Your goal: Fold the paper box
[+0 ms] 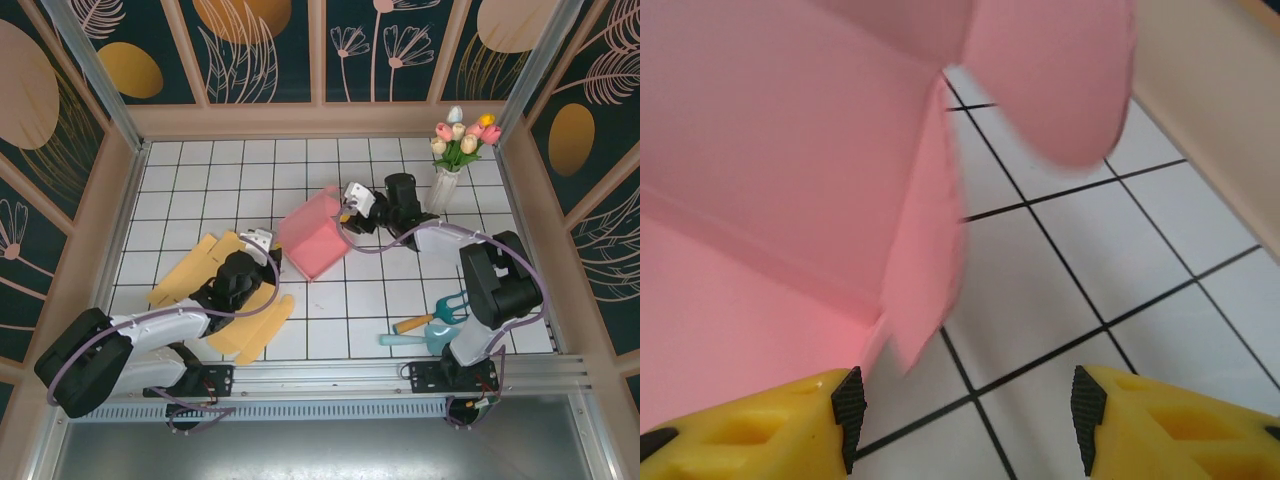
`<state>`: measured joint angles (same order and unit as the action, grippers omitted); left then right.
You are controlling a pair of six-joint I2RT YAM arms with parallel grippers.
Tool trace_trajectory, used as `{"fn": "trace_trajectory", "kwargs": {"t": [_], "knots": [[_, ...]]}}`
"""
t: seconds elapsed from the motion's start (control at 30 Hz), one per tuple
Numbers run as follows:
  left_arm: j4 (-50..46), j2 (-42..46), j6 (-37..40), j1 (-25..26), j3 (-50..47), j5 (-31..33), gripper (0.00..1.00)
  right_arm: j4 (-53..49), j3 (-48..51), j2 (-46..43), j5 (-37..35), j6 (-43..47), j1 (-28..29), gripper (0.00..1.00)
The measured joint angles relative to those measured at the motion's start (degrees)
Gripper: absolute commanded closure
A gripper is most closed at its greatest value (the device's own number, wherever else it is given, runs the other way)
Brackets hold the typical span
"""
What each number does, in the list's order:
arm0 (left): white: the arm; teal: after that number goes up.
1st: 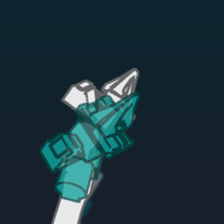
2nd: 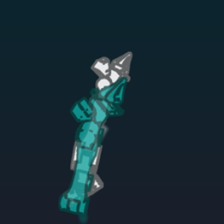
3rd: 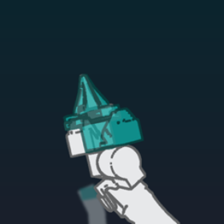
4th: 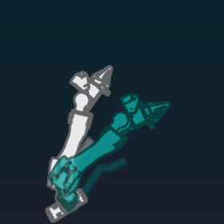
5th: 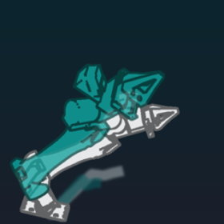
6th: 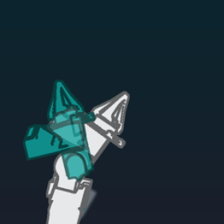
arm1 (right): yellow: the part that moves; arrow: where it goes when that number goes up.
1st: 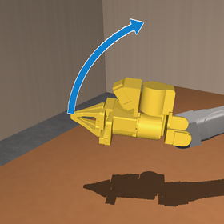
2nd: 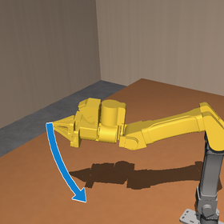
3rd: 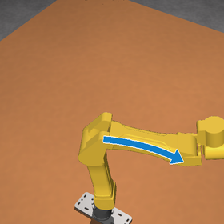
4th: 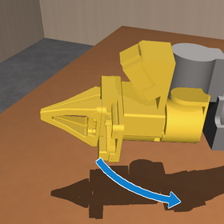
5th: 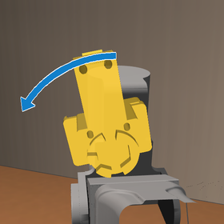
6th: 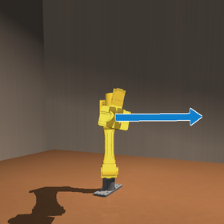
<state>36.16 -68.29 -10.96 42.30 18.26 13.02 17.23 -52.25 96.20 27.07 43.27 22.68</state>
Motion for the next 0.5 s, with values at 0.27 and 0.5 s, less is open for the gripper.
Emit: {"fn": "trace_trajectory", "kwargs": {"t": [0.27, 0.5], "knots": [[4.81, -1.90, 5.73, 0.00, -1.27, -6.67, 1.00, -7.06, -0.26, -3.30, 0.44, 7.32, -5.95, 0.39], [7.34, -4.72, 8.41, 0.24, -1.46, -11.63, 1.00, -14.27, -1.07, -4.17, 0.55, 12.74, -7.50, 0.39]]}}
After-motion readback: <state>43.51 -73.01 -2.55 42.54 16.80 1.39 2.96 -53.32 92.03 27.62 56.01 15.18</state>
